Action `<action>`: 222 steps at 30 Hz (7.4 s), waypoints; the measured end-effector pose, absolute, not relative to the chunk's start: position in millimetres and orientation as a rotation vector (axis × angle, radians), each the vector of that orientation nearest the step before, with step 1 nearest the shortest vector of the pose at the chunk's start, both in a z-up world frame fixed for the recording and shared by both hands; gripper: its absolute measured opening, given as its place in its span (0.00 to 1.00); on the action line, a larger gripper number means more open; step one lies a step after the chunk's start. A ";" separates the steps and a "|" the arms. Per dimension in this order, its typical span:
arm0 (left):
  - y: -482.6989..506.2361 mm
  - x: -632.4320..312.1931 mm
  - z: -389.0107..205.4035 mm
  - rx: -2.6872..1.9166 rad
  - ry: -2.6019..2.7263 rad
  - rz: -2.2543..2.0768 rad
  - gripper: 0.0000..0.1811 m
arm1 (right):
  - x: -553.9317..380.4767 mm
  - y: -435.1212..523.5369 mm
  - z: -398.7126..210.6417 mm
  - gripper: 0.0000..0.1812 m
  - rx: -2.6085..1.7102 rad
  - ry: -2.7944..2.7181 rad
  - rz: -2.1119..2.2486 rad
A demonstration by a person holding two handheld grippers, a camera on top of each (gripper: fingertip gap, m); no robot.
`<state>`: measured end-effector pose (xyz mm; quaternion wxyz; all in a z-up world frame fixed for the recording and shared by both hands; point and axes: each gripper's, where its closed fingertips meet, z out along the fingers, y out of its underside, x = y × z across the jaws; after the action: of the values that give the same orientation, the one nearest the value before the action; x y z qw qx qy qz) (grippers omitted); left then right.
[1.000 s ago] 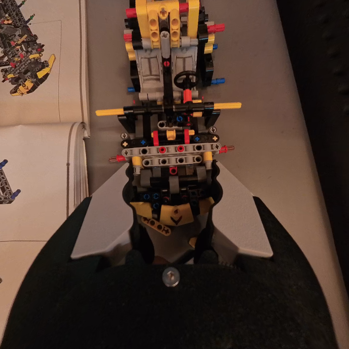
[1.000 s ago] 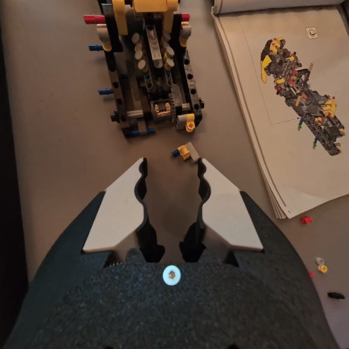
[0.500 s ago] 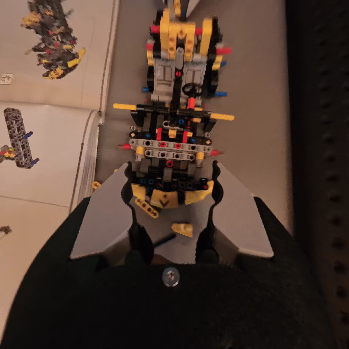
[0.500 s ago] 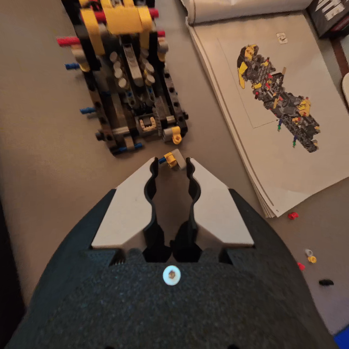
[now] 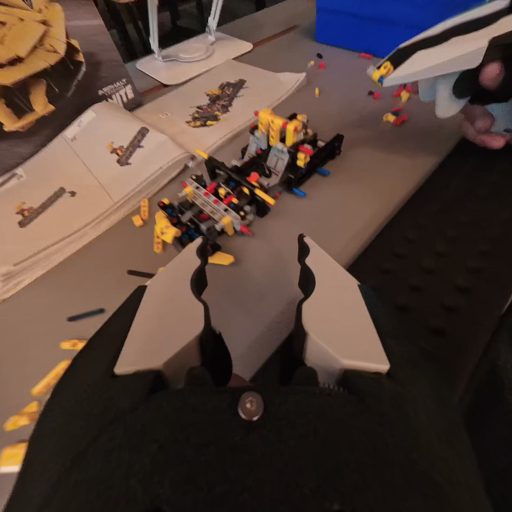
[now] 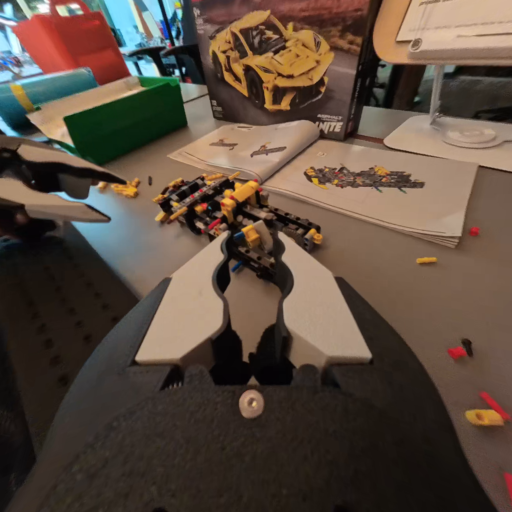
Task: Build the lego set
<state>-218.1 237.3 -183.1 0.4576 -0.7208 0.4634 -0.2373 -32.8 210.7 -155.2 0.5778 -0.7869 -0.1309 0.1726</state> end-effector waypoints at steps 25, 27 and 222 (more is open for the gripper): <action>299.3 -159.6 -155.9 -1.612 1.358 -0.727 0.14 | 3.5 220.5 -238.5 0.15 -2.389 -0.187 0.117; 312.3 -142.5 -155.8 -1.622 1.466 -0.846 0.15 | 3.1 221.0 -238.1 0.15 -2.389 -0.166 0.166; 276.7 -125.2 -182.7 -1.541 2.011 -0.674 0.33 | -40.0 225.0 -225.3 0.16 -2.038 -1.275 0.455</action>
<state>-125.2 276.7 -182.7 0.2571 -0.5680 0.7414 -0.2483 -40.0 225.0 -225.3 0.3404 -0.7833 -0.4898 0.1750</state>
